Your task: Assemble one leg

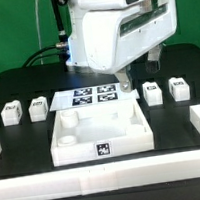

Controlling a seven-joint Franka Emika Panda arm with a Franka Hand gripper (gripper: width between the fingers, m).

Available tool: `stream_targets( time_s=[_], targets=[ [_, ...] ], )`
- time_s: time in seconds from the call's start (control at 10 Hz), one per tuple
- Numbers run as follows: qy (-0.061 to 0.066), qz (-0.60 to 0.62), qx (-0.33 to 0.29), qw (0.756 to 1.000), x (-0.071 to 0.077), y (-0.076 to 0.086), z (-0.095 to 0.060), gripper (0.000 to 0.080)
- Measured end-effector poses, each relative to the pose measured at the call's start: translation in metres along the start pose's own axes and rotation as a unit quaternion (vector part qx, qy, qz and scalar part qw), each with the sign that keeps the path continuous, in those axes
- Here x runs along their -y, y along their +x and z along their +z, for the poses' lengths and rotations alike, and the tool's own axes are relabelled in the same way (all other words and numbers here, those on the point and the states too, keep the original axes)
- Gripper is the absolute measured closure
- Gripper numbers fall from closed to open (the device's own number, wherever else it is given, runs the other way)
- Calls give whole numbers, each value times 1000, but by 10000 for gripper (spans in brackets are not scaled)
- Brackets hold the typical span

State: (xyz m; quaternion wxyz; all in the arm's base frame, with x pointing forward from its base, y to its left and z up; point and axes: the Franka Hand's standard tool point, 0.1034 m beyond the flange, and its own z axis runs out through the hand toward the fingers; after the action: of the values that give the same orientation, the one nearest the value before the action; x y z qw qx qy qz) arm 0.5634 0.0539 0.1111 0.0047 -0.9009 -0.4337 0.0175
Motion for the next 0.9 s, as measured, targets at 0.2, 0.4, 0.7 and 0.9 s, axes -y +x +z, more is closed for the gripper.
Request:
stream_targets(
  time_s=[0.2,0.4,0.7,0.9],
  targets=[
    [0,-10,0,1000,0,0,0,150],
    [4,-19,5,1000,2,-9,4,150],
    [-3,-217,-1,976,37,-66,24,150],
    [-6,-345,-9,938,49,-116,58,150]
  ],
)
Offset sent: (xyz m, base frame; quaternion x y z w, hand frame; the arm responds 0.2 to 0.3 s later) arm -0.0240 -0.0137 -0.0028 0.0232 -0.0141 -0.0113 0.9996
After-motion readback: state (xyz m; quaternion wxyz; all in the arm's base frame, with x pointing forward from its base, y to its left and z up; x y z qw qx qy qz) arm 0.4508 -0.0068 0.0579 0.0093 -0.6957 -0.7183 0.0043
